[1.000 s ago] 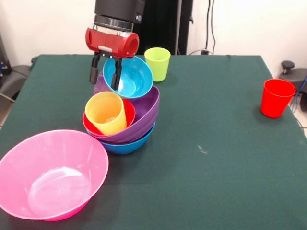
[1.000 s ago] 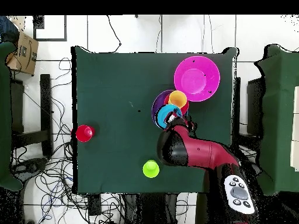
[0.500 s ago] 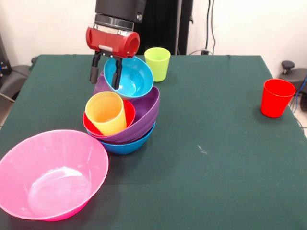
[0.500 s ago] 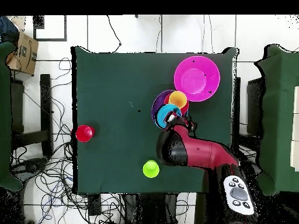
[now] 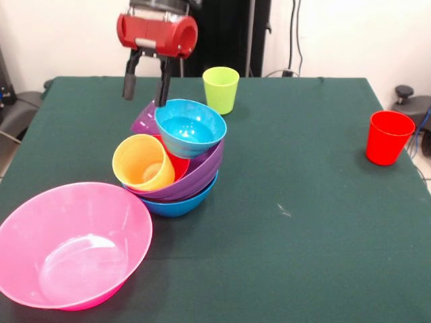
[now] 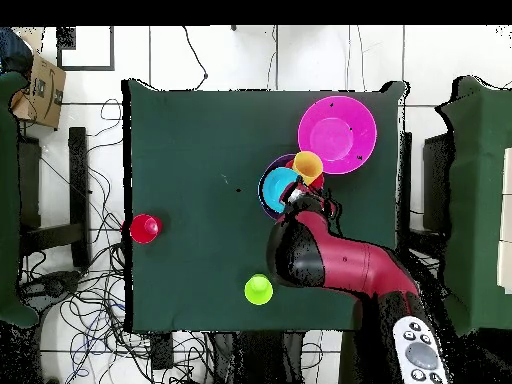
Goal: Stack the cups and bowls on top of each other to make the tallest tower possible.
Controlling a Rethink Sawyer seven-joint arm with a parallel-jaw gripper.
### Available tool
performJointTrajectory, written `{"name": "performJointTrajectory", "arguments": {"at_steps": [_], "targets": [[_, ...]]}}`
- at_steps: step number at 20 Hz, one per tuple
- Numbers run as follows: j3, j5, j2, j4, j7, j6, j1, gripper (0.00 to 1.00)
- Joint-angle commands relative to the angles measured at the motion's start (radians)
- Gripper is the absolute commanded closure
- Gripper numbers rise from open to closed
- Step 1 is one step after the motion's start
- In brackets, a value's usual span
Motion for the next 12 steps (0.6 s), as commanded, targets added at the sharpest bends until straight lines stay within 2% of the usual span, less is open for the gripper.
{"name": "performJointTrajectory", "arguments": {"at_steps": [1, 6, 12], "targets": [[0.145, 0.052, -0.082, 0.076, 0.072, 0.173, -0.024, 0.00], [0.200, 0.079, -0.135, 0.102, 0.046, 0.224, -0.063, 0.00], [0.203, 0.086, -0.149, 0.116, 0.043, 0.231, -0.062, 0.00]]}}
